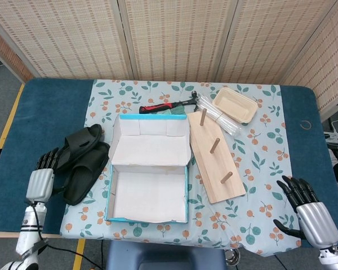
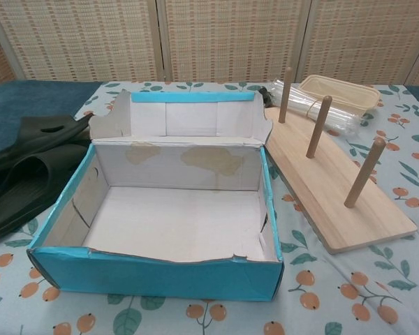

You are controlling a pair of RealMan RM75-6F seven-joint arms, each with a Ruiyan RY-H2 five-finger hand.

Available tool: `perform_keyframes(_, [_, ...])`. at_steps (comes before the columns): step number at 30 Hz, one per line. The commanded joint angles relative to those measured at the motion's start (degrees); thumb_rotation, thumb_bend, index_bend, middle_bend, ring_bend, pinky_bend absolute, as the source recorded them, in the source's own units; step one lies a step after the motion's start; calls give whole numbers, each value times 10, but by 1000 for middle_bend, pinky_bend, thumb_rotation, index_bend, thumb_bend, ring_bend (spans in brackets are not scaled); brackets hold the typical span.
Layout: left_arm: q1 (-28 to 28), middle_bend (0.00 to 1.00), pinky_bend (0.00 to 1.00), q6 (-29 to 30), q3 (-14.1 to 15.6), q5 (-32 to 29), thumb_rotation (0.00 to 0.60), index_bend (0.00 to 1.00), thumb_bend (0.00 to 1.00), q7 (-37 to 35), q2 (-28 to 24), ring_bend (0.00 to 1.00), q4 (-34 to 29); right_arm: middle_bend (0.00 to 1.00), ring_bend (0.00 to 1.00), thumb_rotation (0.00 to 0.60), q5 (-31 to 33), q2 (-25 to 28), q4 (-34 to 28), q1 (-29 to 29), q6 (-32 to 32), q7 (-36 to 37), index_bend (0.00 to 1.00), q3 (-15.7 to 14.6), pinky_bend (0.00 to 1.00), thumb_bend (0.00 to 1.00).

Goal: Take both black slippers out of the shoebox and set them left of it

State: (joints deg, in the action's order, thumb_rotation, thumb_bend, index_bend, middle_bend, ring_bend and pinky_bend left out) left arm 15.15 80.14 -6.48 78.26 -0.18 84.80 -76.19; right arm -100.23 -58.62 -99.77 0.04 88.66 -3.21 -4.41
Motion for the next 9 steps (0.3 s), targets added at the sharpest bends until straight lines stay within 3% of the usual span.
perform_keyframes(1, [-96,0,73,156,81,130,600,0,393,-29,-82,0,-74,0,0,515,-2,-5,0,-2,3,-11,0,1,0,145])
perform_keyframes(5, [-111,0,68,162,125,183,600,0,396,-9,-111,0,-87,0,0,515,-1,-11,0,-5,7,-25,0,3,0,145])
perform_keyframes(9, [-113,0,68,161,118,185,600,0,397,27,-109,0,-88,0,0,514,1,-12,-3,-8,12,-30,0,6,0,145])
